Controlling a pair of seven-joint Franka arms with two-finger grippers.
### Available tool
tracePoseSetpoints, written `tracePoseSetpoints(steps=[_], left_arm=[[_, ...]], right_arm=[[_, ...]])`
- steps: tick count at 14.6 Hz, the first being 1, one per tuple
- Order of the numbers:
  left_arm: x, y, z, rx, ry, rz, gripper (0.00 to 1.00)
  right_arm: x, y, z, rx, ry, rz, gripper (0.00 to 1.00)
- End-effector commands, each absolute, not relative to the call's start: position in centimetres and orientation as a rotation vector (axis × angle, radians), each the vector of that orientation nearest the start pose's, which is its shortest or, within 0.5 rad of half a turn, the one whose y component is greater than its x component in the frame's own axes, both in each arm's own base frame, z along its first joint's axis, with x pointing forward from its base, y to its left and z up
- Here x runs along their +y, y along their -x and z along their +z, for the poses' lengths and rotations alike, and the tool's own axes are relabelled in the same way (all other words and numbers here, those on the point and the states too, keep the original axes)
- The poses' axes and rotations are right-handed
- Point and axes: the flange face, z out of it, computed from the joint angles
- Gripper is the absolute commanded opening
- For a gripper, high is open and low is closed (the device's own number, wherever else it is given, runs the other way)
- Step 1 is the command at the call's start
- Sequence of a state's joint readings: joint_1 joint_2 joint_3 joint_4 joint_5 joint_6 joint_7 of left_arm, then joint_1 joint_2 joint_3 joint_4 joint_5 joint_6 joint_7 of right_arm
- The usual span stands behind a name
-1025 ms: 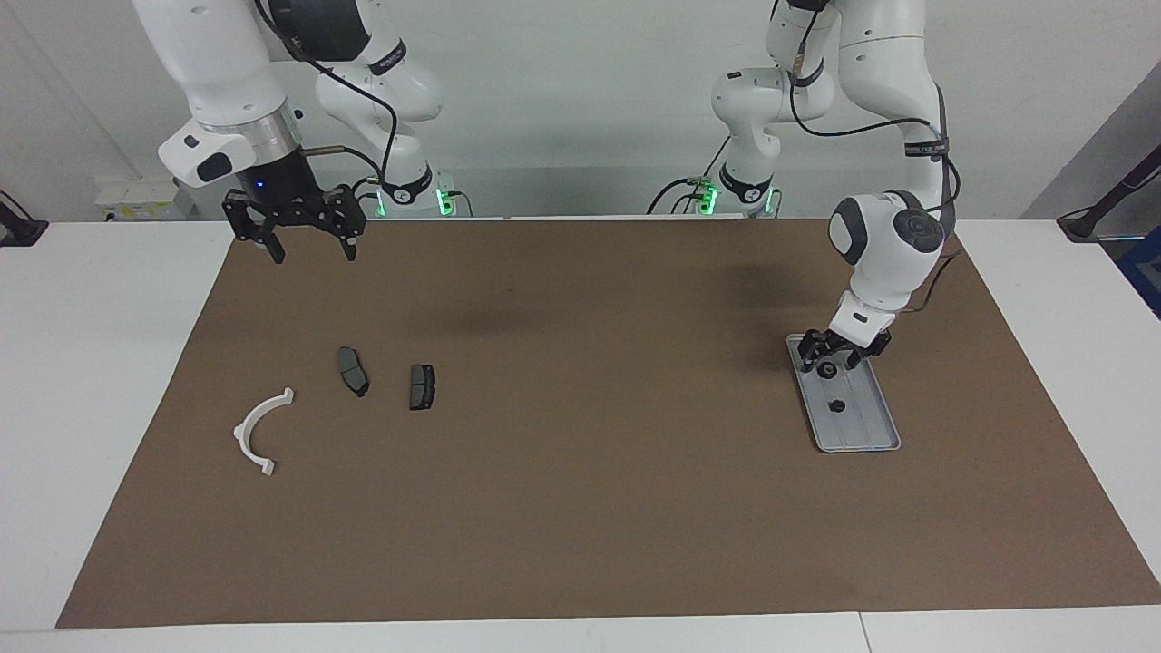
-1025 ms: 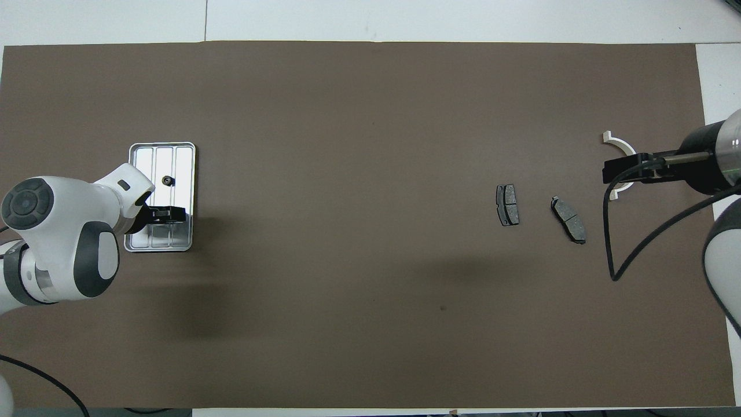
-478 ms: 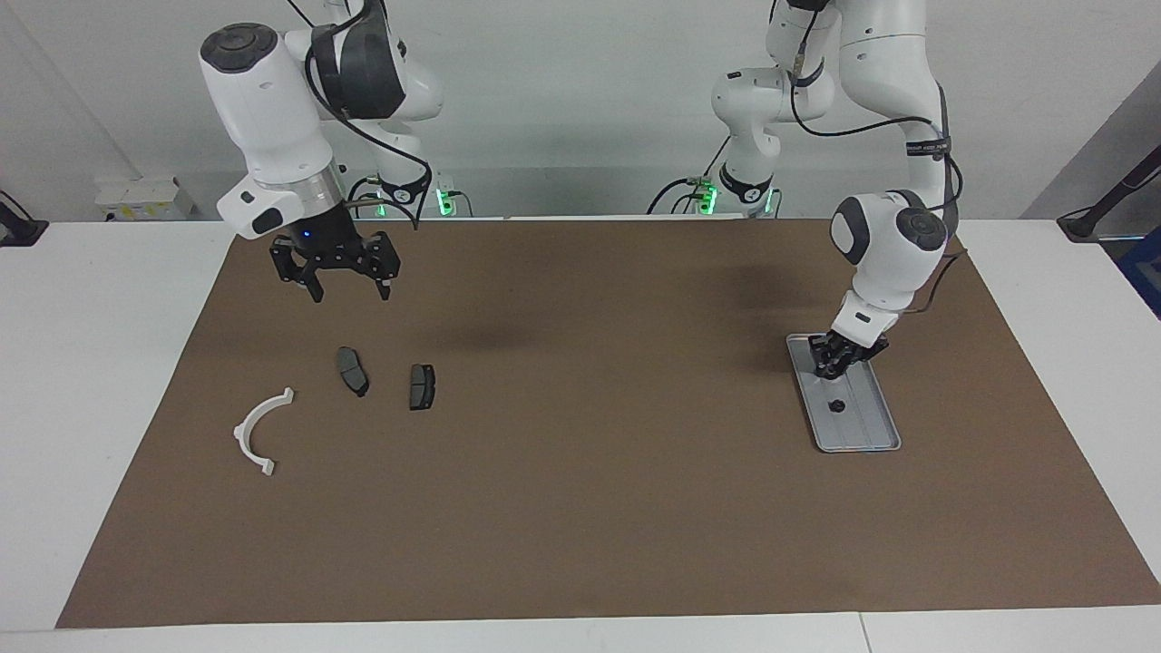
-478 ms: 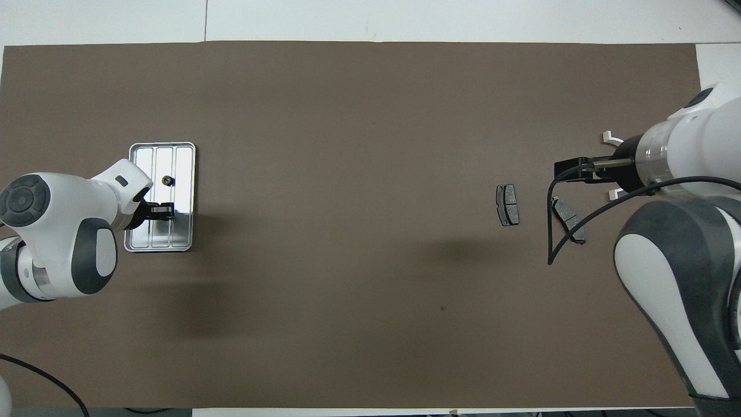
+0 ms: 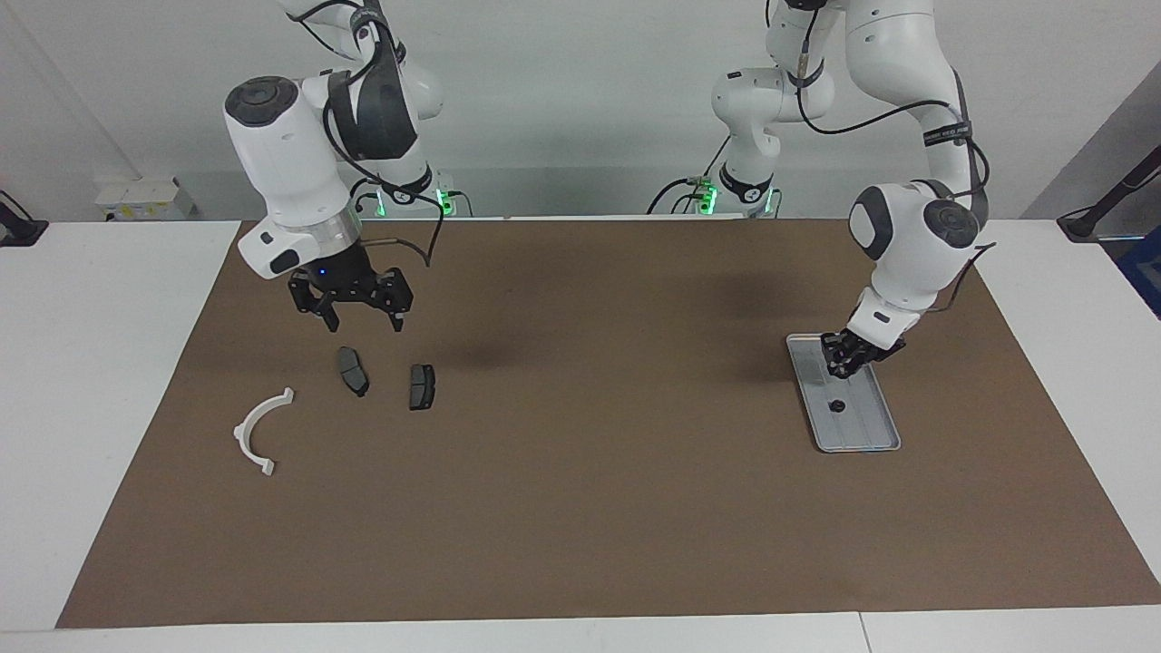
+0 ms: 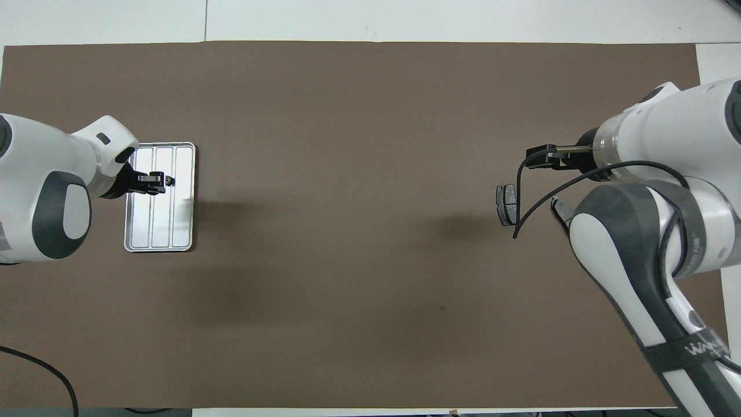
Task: Place bearing gear from tray to pile
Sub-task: 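Lift the bearing with the left gripper while the right gripper advances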
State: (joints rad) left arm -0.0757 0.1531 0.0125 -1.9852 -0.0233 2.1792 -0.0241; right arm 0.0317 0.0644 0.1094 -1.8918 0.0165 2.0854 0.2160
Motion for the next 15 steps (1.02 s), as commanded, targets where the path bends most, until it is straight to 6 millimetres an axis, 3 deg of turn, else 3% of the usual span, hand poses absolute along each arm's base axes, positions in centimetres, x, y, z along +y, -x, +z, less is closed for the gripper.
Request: tracePoseSetpoints(steps=[1,4,7,11,15], left_arm=[[-11.4,-59.1,40.3,-0.078,3.153,-0.055,0.18],[-20.6,-56.2,40.0,-0.225,3.151,-0.048,0.19],[-27.7,-53.3,39.4,-0.316,3.158,-0.068,0.2],[-33.7,-51.1,36.8,-0.399,3.172,-0.103,0.21],[-36.3,-50.8,33.1,-0.412,3.137,-0.178,0.22]], right_arm=[[9.3,-59.5,46.0,0.152,3.07,-0.211,1.0],[9.4,-59.8,45.7,0.148,3.068,-0.223,1.0],[9.4,-60.1,45.6,0.147,3.062,-0.25,1.0],[9.3,-60.2,45.1,0.15,3.064,-0.238,1.0],[9.1,-60.2,45.1,0.159,3.064,-0.236,1.0]])
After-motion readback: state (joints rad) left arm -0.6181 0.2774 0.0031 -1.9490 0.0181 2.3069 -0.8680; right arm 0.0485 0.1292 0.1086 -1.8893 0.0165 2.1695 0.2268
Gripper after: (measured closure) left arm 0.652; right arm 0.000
